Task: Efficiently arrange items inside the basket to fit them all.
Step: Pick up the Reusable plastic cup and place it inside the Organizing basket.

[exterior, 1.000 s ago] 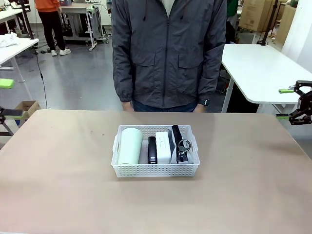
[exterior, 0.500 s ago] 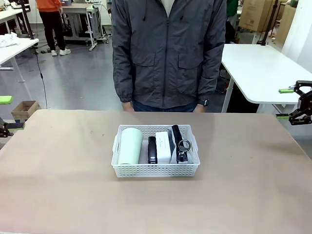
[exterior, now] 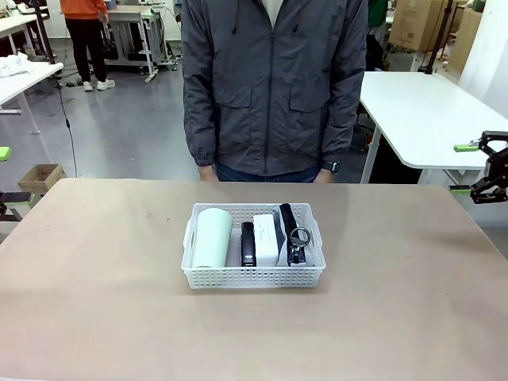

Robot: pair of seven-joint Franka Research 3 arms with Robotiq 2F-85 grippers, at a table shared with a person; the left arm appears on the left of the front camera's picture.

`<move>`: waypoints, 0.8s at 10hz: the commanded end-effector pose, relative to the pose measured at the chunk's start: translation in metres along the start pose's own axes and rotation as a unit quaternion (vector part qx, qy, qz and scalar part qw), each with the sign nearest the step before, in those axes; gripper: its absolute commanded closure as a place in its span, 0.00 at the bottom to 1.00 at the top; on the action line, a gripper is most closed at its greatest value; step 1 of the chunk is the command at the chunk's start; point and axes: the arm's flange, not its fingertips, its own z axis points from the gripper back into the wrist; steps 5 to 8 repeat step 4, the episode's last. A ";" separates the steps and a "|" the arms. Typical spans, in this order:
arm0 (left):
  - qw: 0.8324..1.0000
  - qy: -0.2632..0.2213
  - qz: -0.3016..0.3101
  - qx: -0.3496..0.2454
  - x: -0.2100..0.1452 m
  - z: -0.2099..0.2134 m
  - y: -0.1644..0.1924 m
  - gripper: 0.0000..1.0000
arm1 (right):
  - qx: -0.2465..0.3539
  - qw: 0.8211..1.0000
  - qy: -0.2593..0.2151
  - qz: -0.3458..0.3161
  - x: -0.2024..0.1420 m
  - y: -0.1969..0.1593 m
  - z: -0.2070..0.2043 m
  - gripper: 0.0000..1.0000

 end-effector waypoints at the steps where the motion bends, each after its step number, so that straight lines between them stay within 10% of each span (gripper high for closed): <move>1: 1.000 -0.003 0.006 -0.008 -0.002 -0.002 -0.002 0.00 | -0.001 1.000 0.005 0.009 -0.002 0.001 0.002 0.00; 8: 1.000 -0.003 0.006 -0.008 -0.002 -0.002 -0.002 0.00 | -0.001 1.000 0.005 0.009 -0.002 0.001 0.002 0.00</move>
